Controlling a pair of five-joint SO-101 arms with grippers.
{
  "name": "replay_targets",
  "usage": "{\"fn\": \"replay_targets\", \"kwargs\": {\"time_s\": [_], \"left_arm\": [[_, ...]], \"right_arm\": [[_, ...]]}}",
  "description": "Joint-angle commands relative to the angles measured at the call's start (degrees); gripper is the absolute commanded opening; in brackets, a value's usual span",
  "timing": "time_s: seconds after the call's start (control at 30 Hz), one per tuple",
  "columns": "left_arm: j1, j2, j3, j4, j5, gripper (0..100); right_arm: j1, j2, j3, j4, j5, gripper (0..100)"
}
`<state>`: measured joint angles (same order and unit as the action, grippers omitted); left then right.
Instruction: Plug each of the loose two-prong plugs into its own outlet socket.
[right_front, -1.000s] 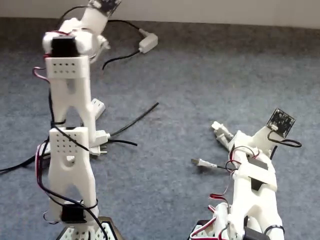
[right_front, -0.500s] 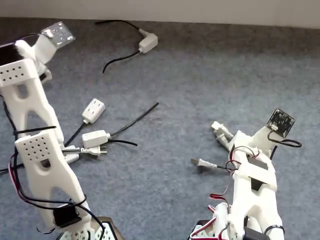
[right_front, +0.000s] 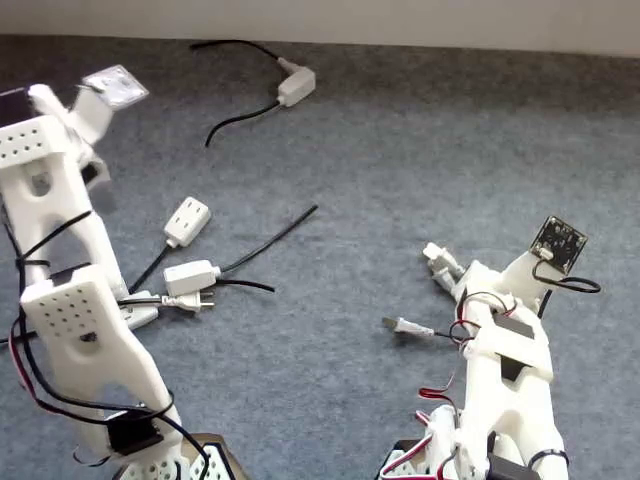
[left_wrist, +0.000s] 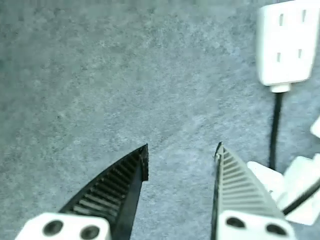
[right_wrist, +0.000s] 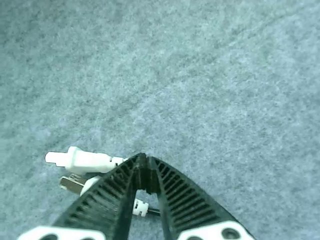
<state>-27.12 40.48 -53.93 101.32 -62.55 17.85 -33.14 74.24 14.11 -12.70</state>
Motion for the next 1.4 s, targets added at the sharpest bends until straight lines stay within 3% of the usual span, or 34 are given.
{"fn": "replay_targets", "kwargs": {"time_s": [0.0, 0.1, 0.2, 0.43, 0.83, 1.13, 1.23, 1.37], "left_arm": [[5.7, -10.0, 10.9, 0.4, 0.5, 21], [10.1, -11.6, 16.2, 0.3, 0.7, 21], [13.8, -11.6, 18.1, -1.3, 7.6, 21], [19.6, -11.6, 22.4, -3.4, 13.1, 21], [18.6, -11.9, 32.8, -25.1, 23.3, 15], [17.5, -11.6, 32.8, -25.8, 22.7, 16], [16.1, -11.6, 34.1, -25.8, 17.9, 19], [14.7, -11.6, 37.1, -30.1, 17.8, 20]], "right_arm": [[-0.7, -1.0, 0.0, -1.3, -0.1, 0.7], [-0.7, -1.0, 0.0, -1.3, -0.1, 0.7], [-0.7, -1.0, 0.0, -1.3, -0.1, 0.7], [-0.7, -1.0, 0.0, -1.3, -0.1, 0.7], [-0.7, -1.0, 0.0, -1.3, -0.1, 0.7], [-0.7, -1.0, 0.0, -1.3, -0.1, 0.7], [-0.7, -1.0, 0.0, -1.3, -0.1, 0.7], [-0.7, -1.0, 0.0, -1.3, -0.1, 0.7]]}}
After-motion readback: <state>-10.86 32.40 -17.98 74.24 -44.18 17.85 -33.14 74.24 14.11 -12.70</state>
